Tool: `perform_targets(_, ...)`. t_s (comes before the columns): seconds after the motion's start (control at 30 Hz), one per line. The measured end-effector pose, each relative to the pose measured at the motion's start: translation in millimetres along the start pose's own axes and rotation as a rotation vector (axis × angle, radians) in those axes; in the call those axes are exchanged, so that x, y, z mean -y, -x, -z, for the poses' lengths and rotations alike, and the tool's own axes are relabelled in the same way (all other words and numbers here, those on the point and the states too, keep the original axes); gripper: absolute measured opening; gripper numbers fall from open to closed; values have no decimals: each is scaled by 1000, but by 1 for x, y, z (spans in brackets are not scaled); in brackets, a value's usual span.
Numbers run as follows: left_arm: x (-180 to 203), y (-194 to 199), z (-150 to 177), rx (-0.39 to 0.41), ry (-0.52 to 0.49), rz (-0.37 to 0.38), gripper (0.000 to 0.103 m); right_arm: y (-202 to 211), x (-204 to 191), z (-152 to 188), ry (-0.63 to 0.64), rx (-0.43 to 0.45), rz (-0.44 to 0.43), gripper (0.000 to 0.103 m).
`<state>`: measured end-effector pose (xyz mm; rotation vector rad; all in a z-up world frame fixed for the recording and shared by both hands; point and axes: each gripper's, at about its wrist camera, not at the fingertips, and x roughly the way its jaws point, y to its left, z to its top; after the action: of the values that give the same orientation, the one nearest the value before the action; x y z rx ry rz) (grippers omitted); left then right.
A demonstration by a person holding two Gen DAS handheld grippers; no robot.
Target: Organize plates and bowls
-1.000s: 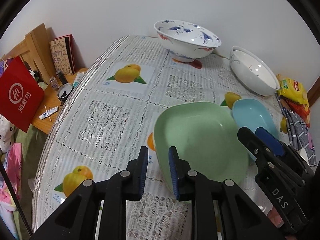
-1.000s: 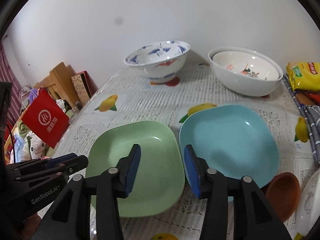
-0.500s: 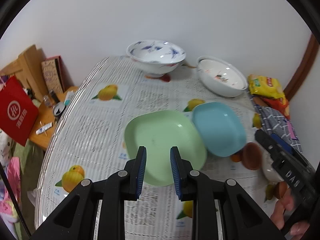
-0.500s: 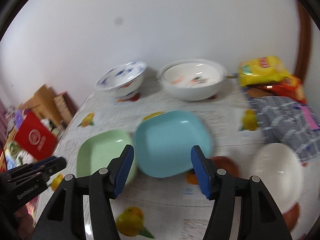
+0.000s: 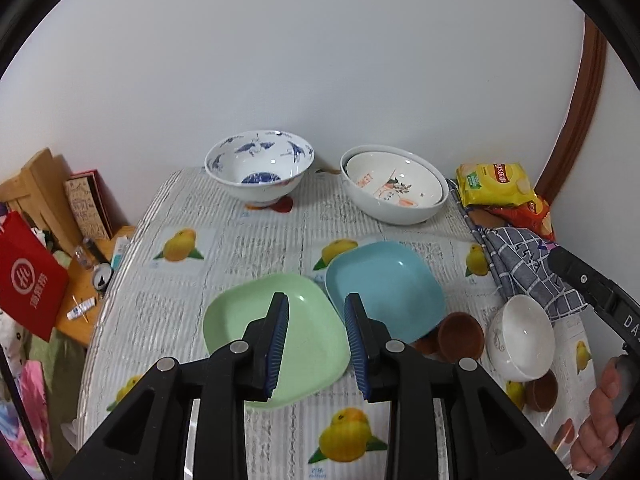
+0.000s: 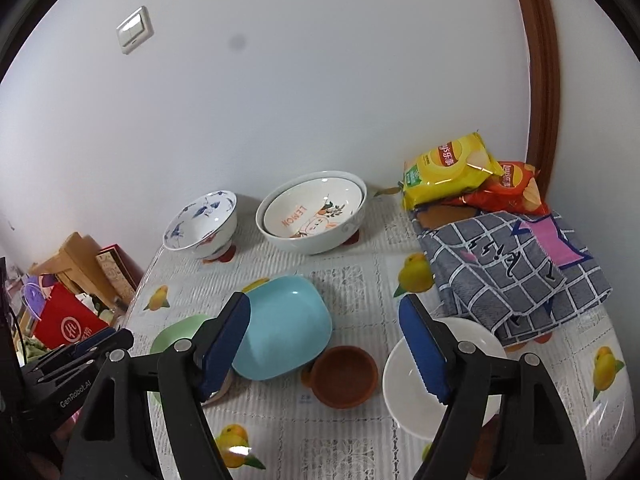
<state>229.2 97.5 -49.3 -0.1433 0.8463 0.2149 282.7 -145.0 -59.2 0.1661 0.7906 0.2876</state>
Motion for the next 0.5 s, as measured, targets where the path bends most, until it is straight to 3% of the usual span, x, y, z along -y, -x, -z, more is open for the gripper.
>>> perform_targets(0.17,4,-17,-14,-5,-24,1,27,-19,-7,-11,28,-7,0,76)
perform_targets(0.37,8,-63,-31,-96,-42,25,27,-69,-18,-24,43,-58,-26,76)
perform_targets(0.5,12,-89,-38,-114,-76,14,27,-101,-22,-26,35,-78,-18,76)
